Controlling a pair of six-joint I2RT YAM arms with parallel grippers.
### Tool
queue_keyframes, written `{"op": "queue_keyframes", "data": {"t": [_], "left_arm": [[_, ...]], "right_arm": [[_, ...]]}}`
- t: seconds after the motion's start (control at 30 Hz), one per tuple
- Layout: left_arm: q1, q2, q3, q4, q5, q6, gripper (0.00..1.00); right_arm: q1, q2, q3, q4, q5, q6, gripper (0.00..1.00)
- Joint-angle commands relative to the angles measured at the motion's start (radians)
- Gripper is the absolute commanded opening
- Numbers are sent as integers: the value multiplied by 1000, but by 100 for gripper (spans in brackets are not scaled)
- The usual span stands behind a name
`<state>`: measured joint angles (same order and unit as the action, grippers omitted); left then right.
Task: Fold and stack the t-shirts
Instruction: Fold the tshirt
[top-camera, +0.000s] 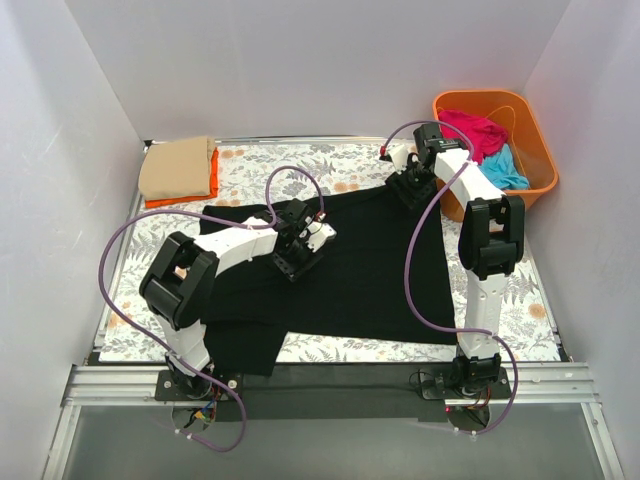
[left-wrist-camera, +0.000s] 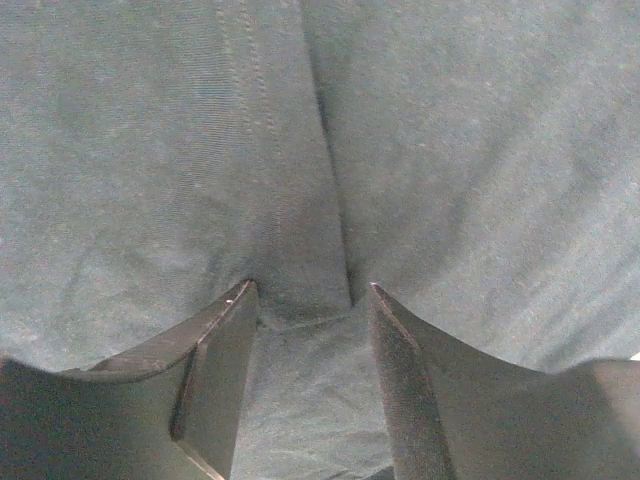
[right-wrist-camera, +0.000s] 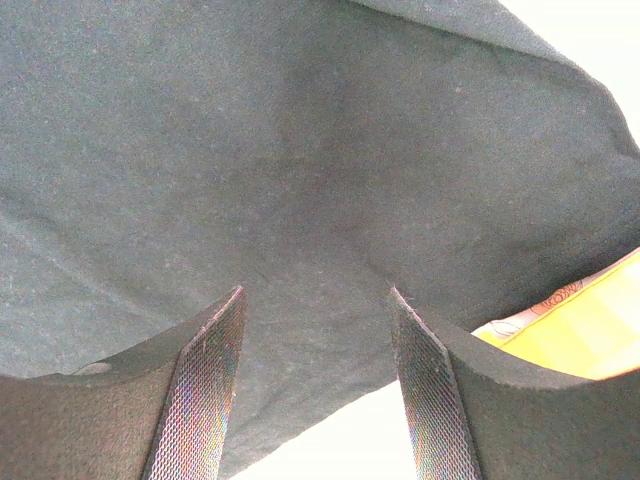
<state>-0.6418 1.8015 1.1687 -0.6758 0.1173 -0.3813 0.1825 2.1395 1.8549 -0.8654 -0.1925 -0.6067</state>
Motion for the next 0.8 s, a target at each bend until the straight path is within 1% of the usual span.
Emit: {"op": "queue_keyframes", "data": {"t": [0.0, 0.07, 0.13, 0.2, 0.27, 0.33, 0.37, 0.47, 0.57, 0.67, 0.77], "left_arm": [[-7, -13, 2, 44, -70, -65, 42], [-6, -21, 2, 56, -135, -67, 41], [-1, -37, 8, 55, -157, -54, 38], [8, -57, 22, 35, -148, -48, 37], [19, -73, 28, 24, -142, -39, 33], [24, -90, 31, 19, -143, -30, 27], [27, -93, 31, 19, -145, -28, 20], [28, -99, 37, 21, -145, -24, 13], [36, -102, 54, 16, -137, -25, 1], [53, -106, 71, 19, -128, -13, 0], [90, -100, 120, 1, -119, -2, 0]], "right_arm": [[-6, -27, 7, -3, -10, -4, 56], [-6, -27, 4, -4, -9, -5, 56], [-8, -27, 3, -3, -2, -10, 56], [-8, -29, 4, -4, -1, -11, 56], [-11, -30, 7, -4, -1, -13, 56], [-11, -32, 6, -3, -4, -13, 56], [-12, -30, 4, -3, -5, -13, 56], [-12, -29, 7, -3, -7, -11, 56], [-12, -26, 15, -3, 7, -13, 56], [-18, -12, 59, -1, 50, -18, 56], [-21, 17, 133, 20, 111, -42, 62]]}}
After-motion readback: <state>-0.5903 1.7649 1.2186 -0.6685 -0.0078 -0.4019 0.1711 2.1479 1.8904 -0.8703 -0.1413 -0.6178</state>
